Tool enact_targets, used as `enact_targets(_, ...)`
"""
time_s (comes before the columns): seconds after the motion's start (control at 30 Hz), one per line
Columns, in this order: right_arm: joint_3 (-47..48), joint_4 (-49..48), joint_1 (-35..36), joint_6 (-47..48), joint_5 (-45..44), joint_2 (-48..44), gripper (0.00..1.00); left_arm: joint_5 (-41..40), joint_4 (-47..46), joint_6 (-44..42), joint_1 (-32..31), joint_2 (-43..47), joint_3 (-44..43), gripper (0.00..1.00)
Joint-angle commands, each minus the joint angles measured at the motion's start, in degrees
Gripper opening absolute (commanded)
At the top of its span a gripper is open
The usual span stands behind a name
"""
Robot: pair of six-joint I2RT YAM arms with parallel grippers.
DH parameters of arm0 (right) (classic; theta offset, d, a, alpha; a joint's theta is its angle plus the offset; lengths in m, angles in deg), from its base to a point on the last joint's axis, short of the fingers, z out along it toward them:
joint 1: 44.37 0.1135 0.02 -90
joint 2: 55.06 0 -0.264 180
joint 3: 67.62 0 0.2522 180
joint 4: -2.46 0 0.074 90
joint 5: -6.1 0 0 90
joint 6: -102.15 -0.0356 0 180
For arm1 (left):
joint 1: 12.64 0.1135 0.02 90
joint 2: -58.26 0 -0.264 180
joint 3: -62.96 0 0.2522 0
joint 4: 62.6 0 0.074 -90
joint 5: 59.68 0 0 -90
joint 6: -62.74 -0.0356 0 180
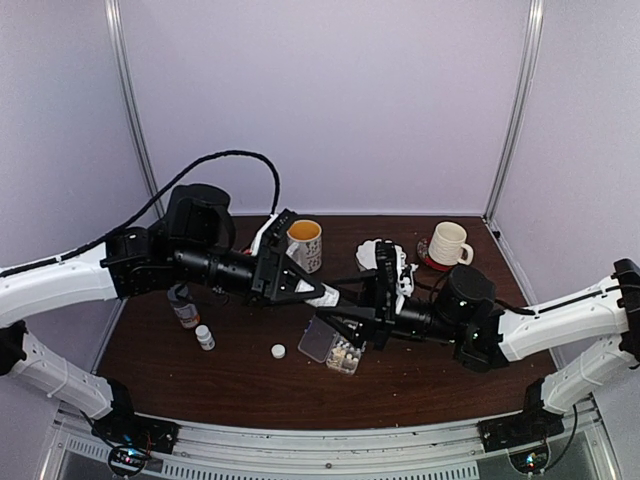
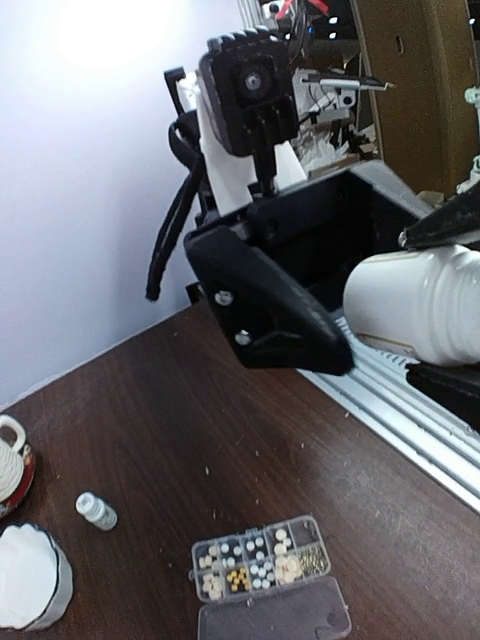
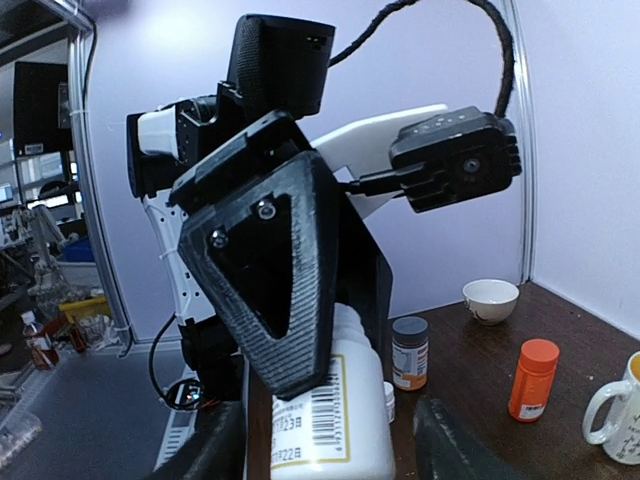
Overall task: Sort the pills into containers
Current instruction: Pass from the right arm to the left, then place the pill bottle at the center of the board.
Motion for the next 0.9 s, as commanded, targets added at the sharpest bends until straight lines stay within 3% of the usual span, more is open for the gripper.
enact_targets(0.0, -2.40, 1.63, -0.26, 1.25, -0.20, -3.08, 0.76, -8.68, 10.22, -7.88, 0.01, 1.03, -3.19, 0.30)
enact_targets(0.13, -6.60, 4.78, -0.84, 0.81, -3.00, -9.20, 0.81, -17.52, 20.45, -15.29, -1.22, -2.42, -5.35, 0.29)
enact_targets(0.4, -9.34, 31.23, -5.00, -3.09, -21.30, -24.23, 0.81, -27.99, 21.73, -20.42, -10.58, -11.87, -4.39, 0.30)
enact_targets(0.6, -13.41, 39.97, -8.35, -6.21, -29.32, -35.11, 0.85, -37.13, 25.27, -21.59, -15.76, -22.32, -8.71, 0.29)
enact_targets(0.87, -10.93, 49.19, -9.34, -9.97, -30.85, -35.34, 0.88, -38.56, 25.92, -20.10, -16.94, -31.74, -11.33, 0.31)
